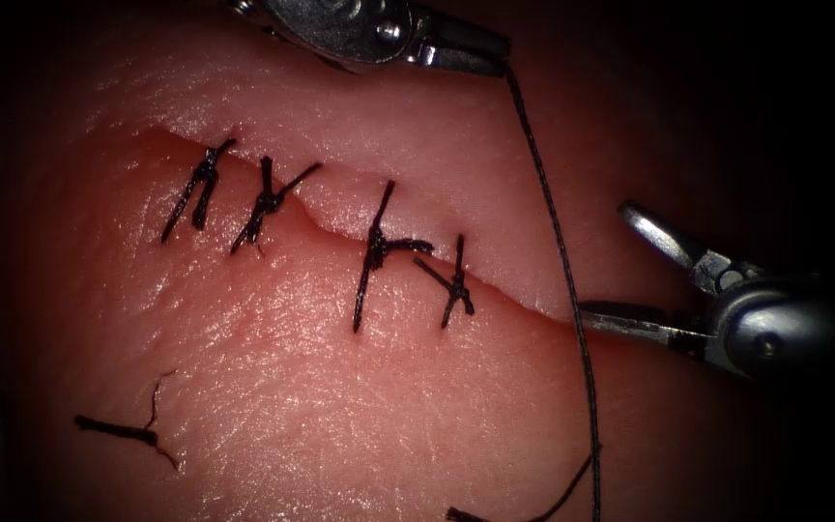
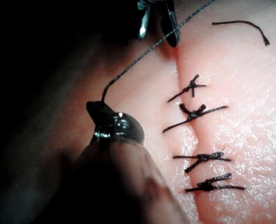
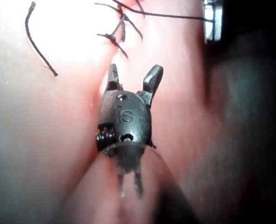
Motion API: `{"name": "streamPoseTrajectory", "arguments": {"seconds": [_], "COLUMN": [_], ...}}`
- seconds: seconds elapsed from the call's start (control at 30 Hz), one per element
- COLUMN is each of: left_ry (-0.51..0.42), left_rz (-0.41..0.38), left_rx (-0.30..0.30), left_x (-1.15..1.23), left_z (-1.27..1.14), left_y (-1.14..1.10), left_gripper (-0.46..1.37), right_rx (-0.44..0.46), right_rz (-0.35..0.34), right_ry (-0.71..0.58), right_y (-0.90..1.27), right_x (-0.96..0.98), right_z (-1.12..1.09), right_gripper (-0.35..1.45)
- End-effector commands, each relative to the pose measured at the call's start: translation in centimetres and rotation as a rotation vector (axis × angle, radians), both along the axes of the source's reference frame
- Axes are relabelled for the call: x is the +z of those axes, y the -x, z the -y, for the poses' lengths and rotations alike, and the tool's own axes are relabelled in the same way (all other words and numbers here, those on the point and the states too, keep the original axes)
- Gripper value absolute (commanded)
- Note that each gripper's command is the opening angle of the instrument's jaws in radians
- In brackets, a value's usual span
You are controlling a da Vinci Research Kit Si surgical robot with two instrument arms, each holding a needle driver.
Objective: Wound Closure
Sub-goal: Use the left gripper to grab the suture and pull the needle back into frame
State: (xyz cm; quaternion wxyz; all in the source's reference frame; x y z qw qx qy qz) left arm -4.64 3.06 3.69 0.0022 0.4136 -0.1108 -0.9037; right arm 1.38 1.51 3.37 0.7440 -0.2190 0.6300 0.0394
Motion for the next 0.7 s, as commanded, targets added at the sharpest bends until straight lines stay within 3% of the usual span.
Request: {"name": "streamPoseTrajectory", "arguments": {"seconds": [0.03,0.47,0.57,0.7], "left_ry": [0.011,0.039,0.043,0.057], "left_rz": [-0.002,-0.005,-0.018,-0.047], "left_rx": [-0.009,-0.247,-0.256,-0.280], "left_x": [0.05,0.51,0.58,0.65], "left_z": [-0.08,-1.20,-1.39,-1.47], "left_y": [-0.03,-0.54,-0.62,-0.68], "left_gripper": [-0.35,-0.35,-0.35,-0.35], "right_rx": [-0.003,-0.003,-0.003,-0.002], "right_rz": [0.000,-0.002,-0.002,-0.002], "right_ry": [-0.001,-0.003,-0.002,-0.002], "right_y": [0.00,0.00,0.00,0.00], "right_x": [0.00,0.01,0.01,0.01], "right_z": [0.00,0.03,0.04,0.04], "right_gripper": [1.21,1.21,1.21,1.21]}}
